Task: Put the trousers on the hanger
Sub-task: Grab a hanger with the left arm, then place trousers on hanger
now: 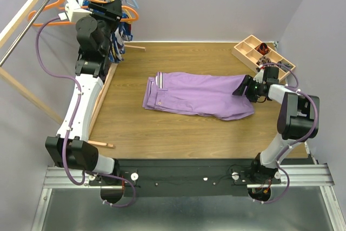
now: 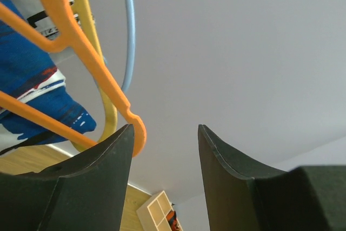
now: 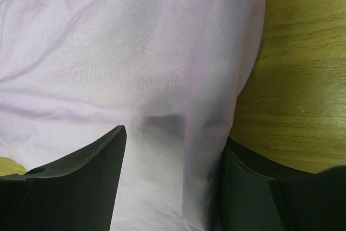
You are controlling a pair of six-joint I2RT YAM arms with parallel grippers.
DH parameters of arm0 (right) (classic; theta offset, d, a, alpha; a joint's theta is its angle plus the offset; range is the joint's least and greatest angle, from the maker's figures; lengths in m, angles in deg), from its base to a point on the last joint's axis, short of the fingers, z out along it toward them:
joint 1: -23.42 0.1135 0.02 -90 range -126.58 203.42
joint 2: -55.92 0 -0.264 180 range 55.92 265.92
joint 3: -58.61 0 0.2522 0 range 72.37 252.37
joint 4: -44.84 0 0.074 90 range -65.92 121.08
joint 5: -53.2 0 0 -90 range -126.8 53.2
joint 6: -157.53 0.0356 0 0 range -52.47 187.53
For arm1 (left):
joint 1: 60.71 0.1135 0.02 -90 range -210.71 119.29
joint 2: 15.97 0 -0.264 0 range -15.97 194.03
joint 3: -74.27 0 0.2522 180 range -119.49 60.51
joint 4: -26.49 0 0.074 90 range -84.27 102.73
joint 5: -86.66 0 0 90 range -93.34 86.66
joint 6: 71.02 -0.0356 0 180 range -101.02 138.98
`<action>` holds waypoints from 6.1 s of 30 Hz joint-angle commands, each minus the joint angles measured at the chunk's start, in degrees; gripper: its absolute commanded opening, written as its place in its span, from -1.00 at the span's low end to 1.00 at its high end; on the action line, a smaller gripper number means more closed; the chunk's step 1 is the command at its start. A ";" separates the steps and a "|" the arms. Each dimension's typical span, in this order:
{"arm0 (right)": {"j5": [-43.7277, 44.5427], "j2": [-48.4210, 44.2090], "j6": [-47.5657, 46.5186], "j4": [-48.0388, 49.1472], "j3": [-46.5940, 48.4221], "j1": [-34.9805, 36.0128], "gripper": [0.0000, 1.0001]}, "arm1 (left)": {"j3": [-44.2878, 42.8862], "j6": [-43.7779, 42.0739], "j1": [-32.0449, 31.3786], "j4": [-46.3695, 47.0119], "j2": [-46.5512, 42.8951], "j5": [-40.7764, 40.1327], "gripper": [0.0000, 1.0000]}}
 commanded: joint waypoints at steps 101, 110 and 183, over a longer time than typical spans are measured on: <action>0.78 7.34 -1.14 -6.84 0.47 0.60 0.40 | 31.76 3.14 -8.35 16.40 -18.65 36.46 -1.00; -0.90 5.32 -1.93 -6.92 -2.17 0.60 0.20 | 35.02 2.87 -14.32 22.46 -17.34 43.23 -1.00; -13.02 -5.23 20.74 -5.52 -0.50 16.68 -0.99 | 36.77 31.62 -24.70 115.19 48.23 58.27 -1.00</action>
